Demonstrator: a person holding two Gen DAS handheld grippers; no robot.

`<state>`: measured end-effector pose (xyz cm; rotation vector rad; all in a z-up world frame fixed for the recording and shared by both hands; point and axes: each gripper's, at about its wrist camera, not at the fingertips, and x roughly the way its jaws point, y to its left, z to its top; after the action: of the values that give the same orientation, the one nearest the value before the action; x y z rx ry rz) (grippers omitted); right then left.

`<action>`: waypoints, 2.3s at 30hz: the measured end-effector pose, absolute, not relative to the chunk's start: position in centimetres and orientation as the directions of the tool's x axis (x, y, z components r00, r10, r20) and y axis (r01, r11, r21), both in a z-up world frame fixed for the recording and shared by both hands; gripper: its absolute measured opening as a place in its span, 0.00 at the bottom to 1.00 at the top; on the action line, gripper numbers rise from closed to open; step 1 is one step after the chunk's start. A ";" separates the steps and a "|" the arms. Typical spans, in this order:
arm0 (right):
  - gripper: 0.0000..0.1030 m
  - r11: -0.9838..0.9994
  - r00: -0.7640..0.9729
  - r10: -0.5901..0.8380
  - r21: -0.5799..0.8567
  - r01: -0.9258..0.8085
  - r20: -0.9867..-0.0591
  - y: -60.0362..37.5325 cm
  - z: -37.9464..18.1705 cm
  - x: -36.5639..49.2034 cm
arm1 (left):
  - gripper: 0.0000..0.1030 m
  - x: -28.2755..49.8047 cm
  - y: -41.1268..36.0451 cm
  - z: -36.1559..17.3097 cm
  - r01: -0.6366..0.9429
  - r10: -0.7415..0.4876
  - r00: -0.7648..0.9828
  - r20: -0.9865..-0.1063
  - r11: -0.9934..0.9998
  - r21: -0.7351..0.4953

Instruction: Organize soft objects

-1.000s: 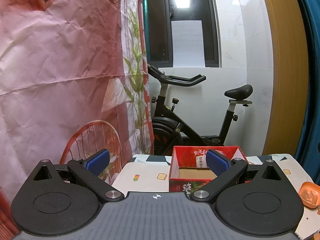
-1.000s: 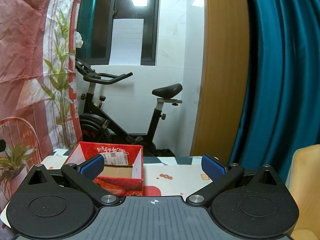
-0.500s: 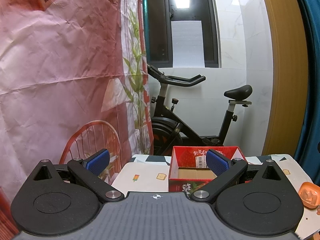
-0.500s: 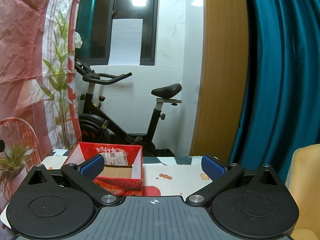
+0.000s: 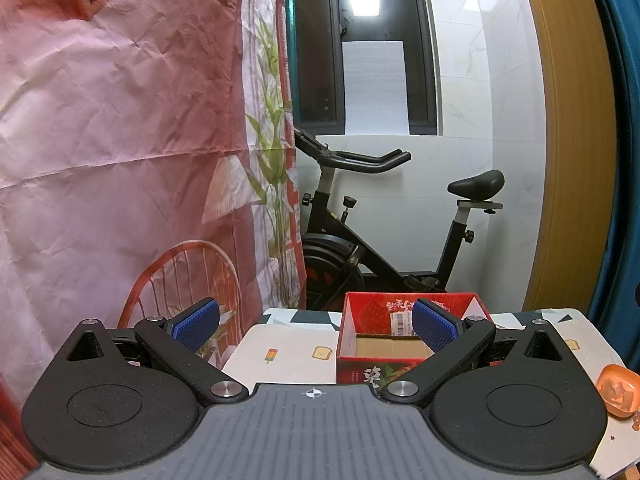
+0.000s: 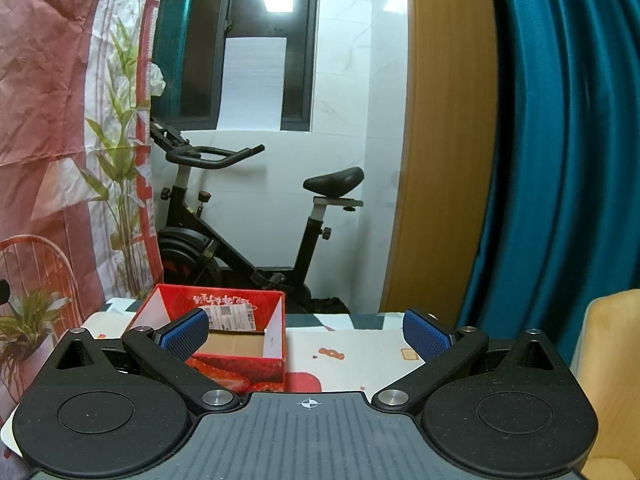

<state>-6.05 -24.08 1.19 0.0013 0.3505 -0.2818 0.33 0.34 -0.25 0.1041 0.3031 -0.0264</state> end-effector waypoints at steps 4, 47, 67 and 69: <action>1.00 0.961 0.901 -0.271 -0.044 0.273 -0.339 -24.0 1.2 -6.0 | 1.00 0.4 0.4 -0.3 0.041 -0.010 0.953 -0.302 0.995 0.095; 1.00 0.984 0.911 -0.082 0.111 0.138 -0.404 -26.7 -9.9 1.0 | 1.00 7.7 2.8 -10.3 -0.003 0.025 0.881 -0.472 0.999 0.047; 1.00 0.985 0.802 -0.018 0.129 0.118 -0.597 -27.8 -21.7 7.4 | 0.92 12.5 1.5 -20.8 0.068 0.025 0.769 -0.639 0.990 0.120; 1.00 0.982 0.796 0.002 0.154 0.114 -0.605 -28.2 -22.5 7.7 | 0.91 12.6 1.6 -21.1 0.078 0.006 0.766 -0.643 0.992 0.103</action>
<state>7.72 -28.15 -22.49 0.1865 0.6480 -0.0605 12.58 1.60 -21.08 0.1262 0.6974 -0.0394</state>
